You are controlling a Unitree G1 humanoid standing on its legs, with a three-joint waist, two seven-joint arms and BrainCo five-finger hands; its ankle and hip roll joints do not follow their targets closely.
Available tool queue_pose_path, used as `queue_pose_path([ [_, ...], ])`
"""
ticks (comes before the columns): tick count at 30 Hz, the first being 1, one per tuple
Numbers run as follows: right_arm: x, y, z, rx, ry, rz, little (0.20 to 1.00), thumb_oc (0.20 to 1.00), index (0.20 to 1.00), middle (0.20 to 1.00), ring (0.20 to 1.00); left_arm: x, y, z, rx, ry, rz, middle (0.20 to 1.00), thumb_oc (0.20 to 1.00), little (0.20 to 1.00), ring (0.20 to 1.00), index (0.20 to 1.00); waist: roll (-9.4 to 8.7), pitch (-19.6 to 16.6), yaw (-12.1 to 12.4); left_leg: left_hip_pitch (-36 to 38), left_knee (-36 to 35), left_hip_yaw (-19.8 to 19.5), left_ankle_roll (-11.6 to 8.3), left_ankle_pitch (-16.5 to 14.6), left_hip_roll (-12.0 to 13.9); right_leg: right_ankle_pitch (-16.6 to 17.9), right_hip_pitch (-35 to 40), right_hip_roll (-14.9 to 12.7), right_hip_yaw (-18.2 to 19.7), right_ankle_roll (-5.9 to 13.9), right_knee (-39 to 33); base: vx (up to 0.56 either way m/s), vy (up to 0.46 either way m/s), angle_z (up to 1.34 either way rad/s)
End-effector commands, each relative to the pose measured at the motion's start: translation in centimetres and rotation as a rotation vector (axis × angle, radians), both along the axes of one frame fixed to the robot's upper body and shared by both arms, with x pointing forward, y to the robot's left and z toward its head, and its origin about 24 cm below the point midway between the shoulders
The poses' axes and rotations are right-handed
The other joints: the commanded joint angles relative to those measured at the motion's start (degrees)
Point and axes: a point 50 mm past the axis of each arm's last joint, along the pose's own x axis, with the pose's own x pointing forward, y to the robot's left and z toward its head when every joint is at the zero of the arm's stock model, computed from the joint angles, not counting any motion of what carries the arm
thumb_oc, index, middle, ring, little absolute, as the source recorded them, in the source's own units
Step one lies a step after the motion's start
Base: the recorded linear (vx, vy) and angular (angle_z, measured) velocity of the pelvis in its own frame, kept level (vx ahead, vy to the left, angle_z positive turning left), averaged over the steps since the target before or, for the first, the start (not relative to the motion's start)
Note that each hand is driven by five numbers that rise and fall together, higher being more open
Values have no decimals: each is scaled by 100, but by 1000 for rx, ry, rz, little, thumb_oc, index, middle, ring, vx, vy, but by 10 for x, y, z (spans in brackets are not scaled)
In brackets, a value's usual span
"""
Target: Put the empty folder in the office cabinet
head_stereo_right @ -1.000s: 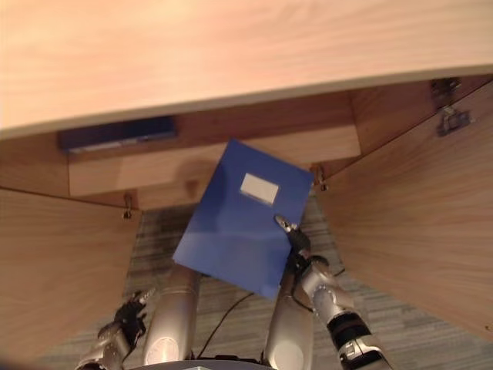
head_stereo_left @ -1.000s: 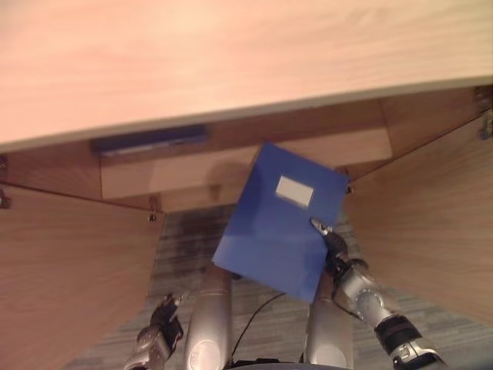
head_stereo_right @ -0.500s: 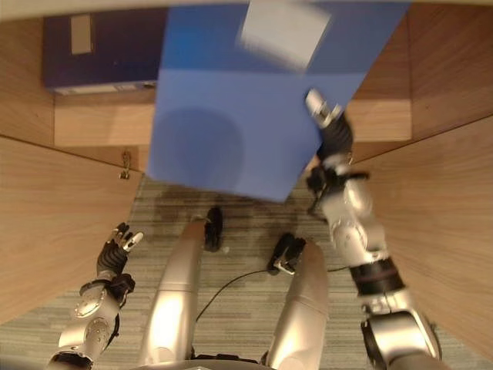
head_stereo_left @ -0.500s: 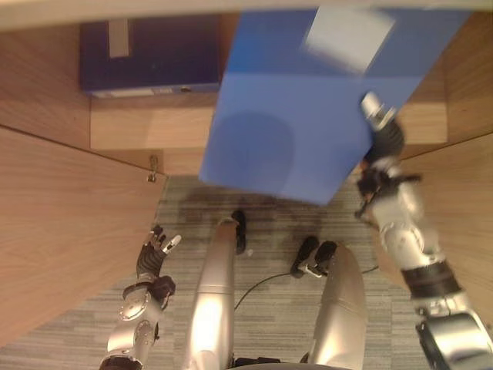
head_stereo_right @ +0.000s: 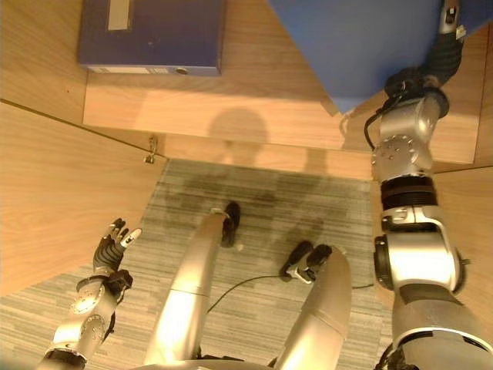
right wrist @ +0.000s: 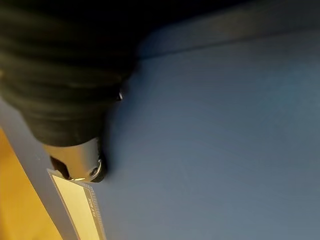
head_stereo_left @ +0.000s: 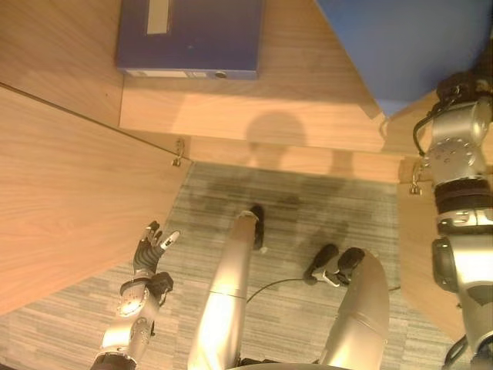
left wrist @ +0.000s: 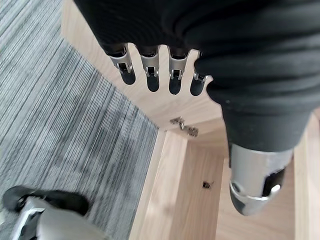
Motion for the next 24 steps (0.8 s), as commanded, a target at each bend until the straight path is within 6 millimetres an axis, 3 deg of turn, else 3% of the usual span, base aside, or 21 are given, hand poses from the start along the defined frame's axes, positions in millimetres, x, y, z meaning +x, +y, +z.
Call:
queue_pose_path([
  [1,5,-1,-7,205,45,-50,200,200,200,200,200,-6,7,3,40,-2,29,1000,1000,1000,1000,1000,6,-160,116,-15,325,-312,60,-742,164,208,-44,6,476,40,-302,0,0,0],
  [5,15,10,-21,334,132,-22,200,200,200,200,200,-9,3,3,49,6,23,1000,1000,1000,1000,1000,122,-110,221,-108,405,-330,60,-752,98,173,-121,-44,501,64,-163,-14,-9,5],
  [8,18,13,-20,367,151,-13,200,200,200,200,200,-10,3,2,64,15,20,1000,1000,1000,1000,1000,177,-101,299,-179,474,-340,55,-763,51,143,-171,-84,526,80,-71,-6,-8,19],
  [13,18,9,5,327,106,-7,200,200,200,200,200,-9,5,0,76,24,20,1000,1000,1000,1000,1000,228,-113,411,-275,564,-342,33,-759,38,104,-249,-147,511,107,66,13,-16,8],
  [14,14,1,24,273,47,-23,200,200,200,200,200,-13,9,-2,81,36,25,1000,1000,1000,1000,1000,236,-139,479,-320,641,-366,28,-771,24,70,-286,-183,498,125,160,24,-28,3],
  [24,4,-1,57,263,-142,-26,200,200,200,200,200,-18,17,-11,100,87,30,1000,1000,1000,1000,1000,309,-205,543,-339,751,-393,43,-824,11,21,-286,-197,513,202,252,6,-5,1],
])
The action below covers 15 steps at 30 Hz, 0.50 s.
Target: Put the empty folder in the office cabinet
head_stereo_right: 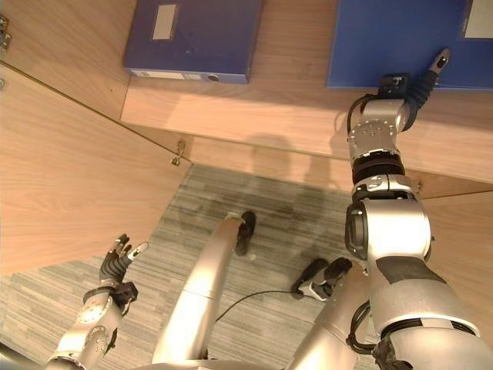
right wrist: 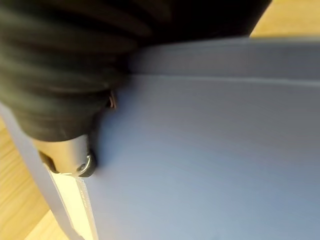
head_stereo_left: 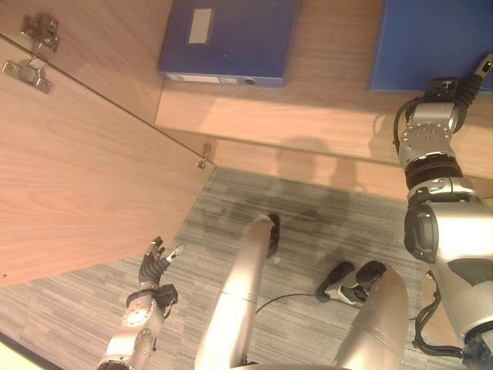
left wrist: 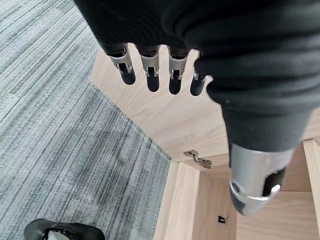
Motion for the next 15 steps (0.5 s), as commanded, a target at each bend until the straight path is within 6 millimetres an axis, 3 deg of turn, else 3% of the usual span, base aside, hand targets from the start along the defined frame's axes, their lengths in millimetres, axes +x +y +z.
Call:
queue_pose_path([
  [1,-11,-8,50,-134,-178,-19,755,755,755,755,755,2,21,11,60,-40,18,1000,1000,1000,1000,1000,69,99,113,-30,494,-238,150,-832,141,384,-57,-21,567,206,-289,0,0,0],
  [2,-12,-7,54,-168,-186,-13,1000,1000,1000,1000,1000,2,22,12,61,-41,17,1000,1000,1000,1000,1000,66,99,122,-24,489,-233,151,-836,143,378,-55,-25,565,209,-291,0,0,0],
  [7,-5,-3,51,-336,-114,65,1000,1000,1000,1000,1000,3,27,14,63,-44,4,1000,1000,1000,1000,1000,21,87,142,-28,453,-231,144,-808,148,399,-61,-20,567,200,-318,-14,1,10],
  [10,7,4,32,-606,136,188,1000,1000,1000,1000,1000,5,28,16,44,-55,-27,1000,1000,1000,1000,1000,-69,92,162,-44,440,-236,138,-785,171,432,-87,-19,572,168,-330,0,0,0],
  [15,16,15,5,-818,342,320,1000,1000,1000,1000,1000,7,27,18,35,-55,-72,1000,1000,1000,1000,1000,-140,98,152,-11,443,-234,129,-773,197,459,-48,-25,547,133,-378,0,0,0],
])
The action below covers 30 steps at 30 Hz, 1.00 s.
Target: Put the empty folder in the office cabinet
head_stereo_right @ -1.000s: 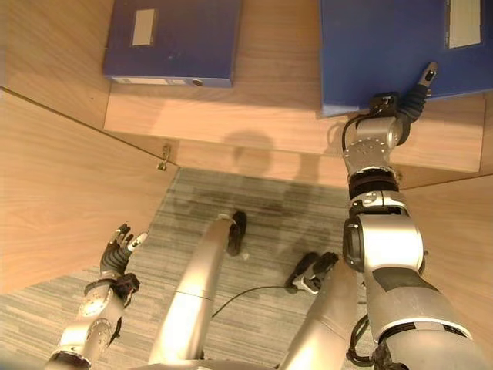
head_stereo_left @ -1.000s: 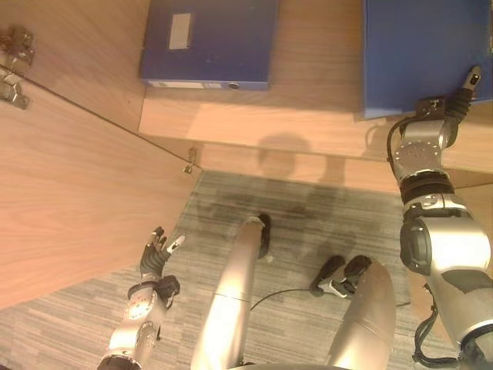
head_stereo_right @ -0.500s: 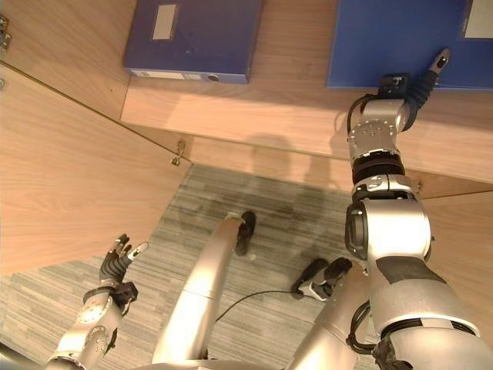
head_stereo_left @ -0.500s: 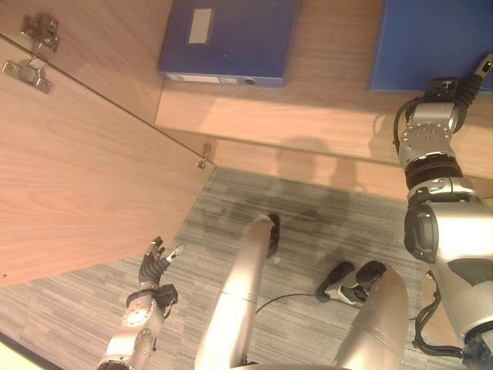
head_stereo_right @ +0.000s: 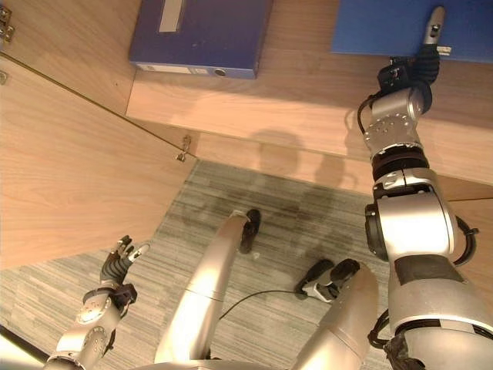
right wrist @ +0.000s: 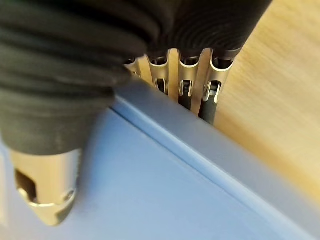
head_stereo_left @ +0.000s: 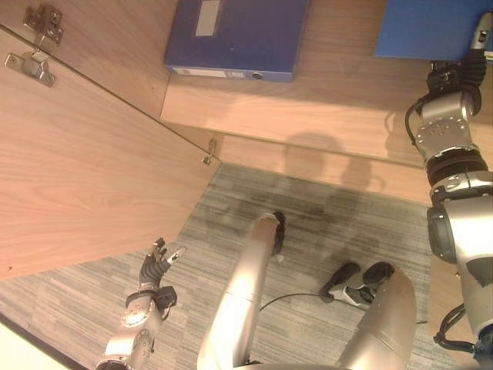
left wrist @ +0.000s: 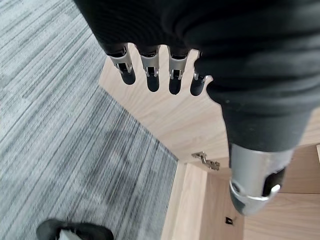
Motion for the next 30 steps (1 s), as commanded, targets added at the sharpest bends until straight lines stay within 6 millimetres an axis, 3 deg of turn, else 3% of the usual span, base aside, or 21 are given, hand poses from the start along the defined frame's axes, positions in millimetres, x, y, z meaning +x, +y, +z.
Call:
queue_pose_path([
  [1,9,15,-18,-213,205,125,1000,1000,1000,1000,1000,7,23,21,68,-63,-37,1000,1000,1000,1000,1000,-273,69,115,105,264,-86,131,-755,274,543,-68,51,663,158,-560,-38,5,0],
  [3,7,7,-24,-415,333,117,1000,1000,1000,1000,1000,8,22,23,71,-65,-66,1000,1000,1000,1000,1000,-278,69,119,123,172,-79,121,-712,282,578,-55,48,638,157,-661,-40,3,0],
  [4,7,7,-24,-415,333,117,1000,1000,1000,1000,1000,8,22,23,71,-66,-66,1000,1000,1000,1000,1000,-275,70,118,124,170,-81,121,-711,282,579,-53,48,636,157,-662,-46,-5,0],
  [5,4,-3,-32,-633,475,101,1000,1000,1000,1000,1000,8,24,22,88,-52,-94,1000,1000,1000,1000,1000,-298,69,121,133,93,-75,102,-677,297,603,-40,43,609,160,-727,-46,-3,0],
  [7,1,-9,-37,-909,626,90,1000,1000,1000,1000,1000,8,25,22,102,-42,-120,1000,1000,1000,1000,1000,-312,57,109,126,-19,-72,95,-619,308,657,-36,50,586,168,-835,-53,4,1],
  [8,1,-9,-37,-910,626,90,1000,1000,1000,1000,1000,8,24,22,101,-43,-120,1000,1000,1000,1000,1000,-308,53,103,120,-32,-73,98,-602,302,669,-40,45,581,165,-844,-47,-8,0],
  [10,0,-11,-37,-1147,709,75,1000,1000,1000,1000,1000,8,25,25,127,-43,-151,1000,1000,1000,1000,1000,-333,12,83,151,-217,-60,84,-526,311,731,-1,45,543,191,-1019,-37,-14,0],
  [18,-4,-20,-40,-1415,810,79,1000,1000,1000,1000,1000,10,29,30,152,-58,-155,1000,1000,1000,1000,1000,-360,-61,18,224,-471,-37,56,-413,337,802,68,43,480,230,-1234,-7,0,1],
  [30,-3,-7,-59,-1533,822,240,1000,1000,1000,1000,1000,13,26,32,145,-77,-175,1000,1000,1000,1000,1000,-389,-83,-77,291,-680,1,13,-324,402,871,140,36,422,265,-1449,0,0,0],
])
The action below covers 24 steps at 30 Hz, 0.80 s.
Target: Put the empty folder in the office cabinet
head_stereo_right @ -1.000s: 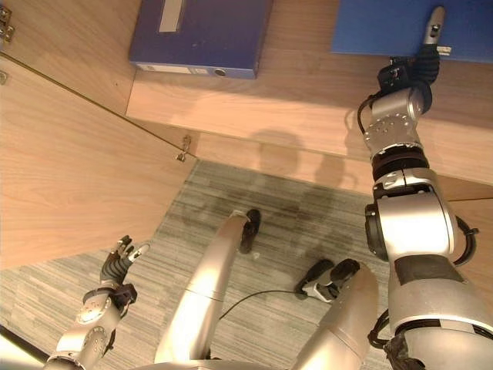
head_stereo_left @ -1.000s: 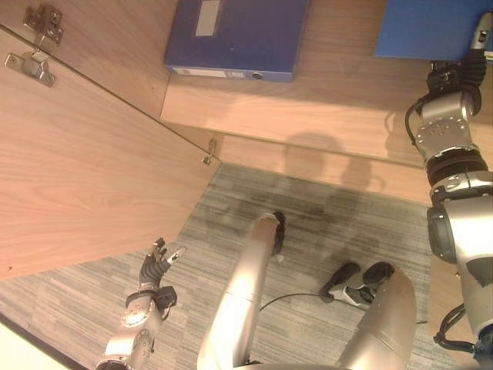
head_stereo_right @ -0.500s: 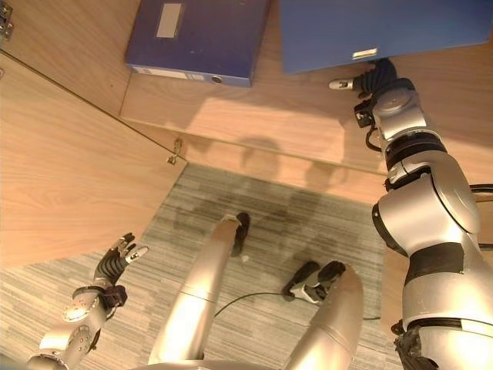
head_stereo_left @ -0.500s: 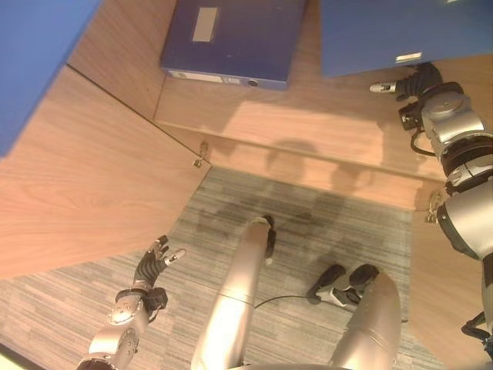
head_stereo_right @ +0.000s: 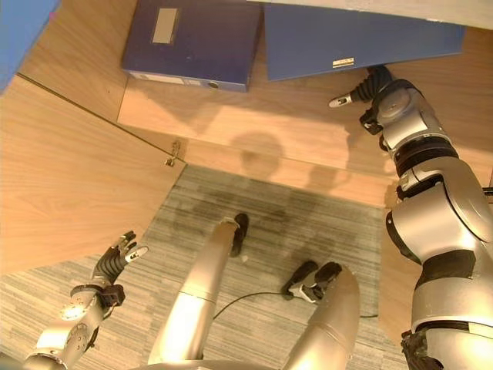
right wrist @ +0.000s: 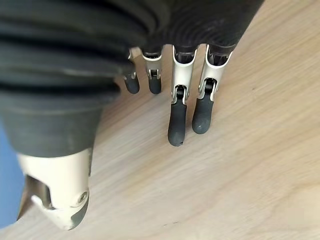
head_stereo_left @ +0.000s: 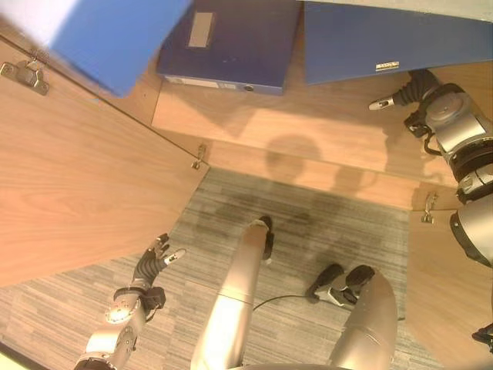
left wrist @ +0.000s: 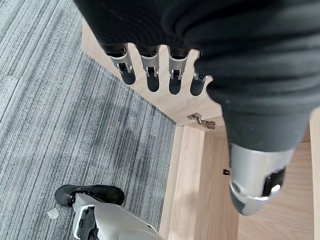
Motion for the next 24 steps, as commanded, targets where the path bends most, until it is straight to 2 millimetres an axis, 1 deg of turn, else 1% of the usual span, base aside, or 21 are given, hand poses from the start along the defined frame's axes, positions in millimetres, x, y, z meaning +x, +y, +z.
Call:
queue_pose_path([
  [1,-3,-5,-56,-75,259,20,1000,1000,1000,1000,1000,10,10,18,46,-88,17,1000,1000,1000,1000,1000,30,117,70,37,-128,-23,81,-421,386,768,-82,11,570,244,-915,0,0,0],
  [2,-2,-1,-61,-127,288,32,1000,1000,1000,1000,1000,12,9,20,45,-94,15,1000,1000,1000,1000,1000,30,130,63,29,-136,-31,80,-418,384,774,-92,11,574,251,-918,0,0,0],
  [3,-1,6,-74,-228,348,47,1000,1000,1000,1000,1000,14,7,21,44,-100,15,1000,1000,1000,1000,1000,26,130,55,11,-134,-31,81,-425,384,767,-111,8,578,249,-909,0,0,0],
  [4,-1,9,-80,-266,373,54,1000,1000,1000,1000,1000,15,7,21,47,-102,16,1000,1000,1000,1000,1000,21,129,50,11,-136,-34,81,-430,386,762,-118,8,583,249,-907,0,0,0],
  [5,0,20,-92,-346,421,88,1000,1000,1000,1000,1000,16,6,23,51,-108,19,1000,1000,1000,1000,1000,6,134,27,23,-152,-35,77,-439,394,755,-112,16,584,247,-915,0,0,0],
  [6,0,25,-98,-397,441,106,1000,1000,1000,1000,1000,17,7,24,55,-111,25,1000,1000,1000,1000,1000,-8,137,11,26,-159,-34,75,-442,403,754,-108,24,585,247,-930,0,0,0],
  [7,0,25,-98,-398,441,106,1000,1000,1000,1000,1000,17,7,23,55,-111,26,1000,1000,1000,1000,1000,-9,135,9,27,-160,-34,74,-442,403,754,-107,24,585,247,-931,3,-12,-5],
  [8,1,33,-103,-451,452,132,1000,1000,1000,1000,1000,18,7,24,57,-111,35,1000,1000,1000,1000,1000,-27,142,-14,21,-149,-36,76,-449,409,750,-114,31,591,244,-932,2,-11,-7],
  [9,1,41,-108,-500,454,165,1000,1000,1000,1000,1000,19,7,25,59,-118,44,1000,1000,1000,1000,1000,-45,149,-39,14,-144,-34,75,-458,409,747,-124,40,594,240,-932,4,-22,-6],
  [10,1,63,-116,-580,442,249,1000,1000,1000,1000,1000,21,8,27,70,-126,66,1000,1000,1000,1000,1000,-75,169,-98,7,-146,-44,75,-472,409,740,-134,53,600,231,-936,4,-18,-3],
  [11,0,62,-116,-580,444,248,1000,1000,1000,1000,1000,20,9,27,72,-125,66,1000,1000,1000,1000,1000,-81,163,-100,6,-148,-42,75,-472,406,738,-137,49,601,231,-933,0,0,0],
  [12,-1,78,-119,-623,430,310,1000,1000,1000,1000,1000,21,9,29,80,-128,78,1000,1000,1000,1000,1000,-107,177,-144,-5,-142,-48,71,-488,411,739,-143,61,603,228,-939,0,0,0],
  [15,-9,111,-119,-758,387,456,1000,1000,1000,1000,1000,21,11,30,99,-130,104,1000,1000,1000,1000,1000,-158,201,-236,-41,-133,-68,66,-511,411,735,-184,75,603,217,-924,0,0,0],
  [16,-13,118,-118,-783,370,493,1000,1000,1000,1000,1000,21,11,30,106,-125,112,1000,1000,1000,1000,1000,-174,206,-264,-54,-136,-73,65,-513,415,735,-198,80,605,215,-923,-1,-30,-3],
  [17,-18,125,-118,-803,356,533,1000,1000,1000,1000,1000,20,12,30,112,-126,117,1000,1000,1000,1000,1000,-186,210,-296,-73,-129,-79,62,-517,416,735,-218,77,607,213,-914,1,-43,-4],
  [18,-26,136,-119,-834,337,601,1000,1000,1000,1000,1000,20,11,31,127,-126,115,1000,1000,1000,1000,1000,-203,219,-327,-99,-131,-96,61,-518,411,737,-238,75,607,215,-908,1,-44,-5],
  [20,-32,143,-120,-859,334,643,1000,1000,1000,1000,1000,21,13,33,147,-127,115,1000,1000,1000,1000,1000,-204,229,-344,-117,-142,-105,65,-514,408,745,-257,68,609,219,-902,0,-33,-6],
  [24,-35,145,-122,-879,336,657,1000,1000,1000,1000,1000,20,14,36,161,-136,114,1000,1000,1000,1000,1000,-207,227,-344,-123,-159,-101,62,-505,404,758,-275,62,615,229,-901,1,-9,-4],
])
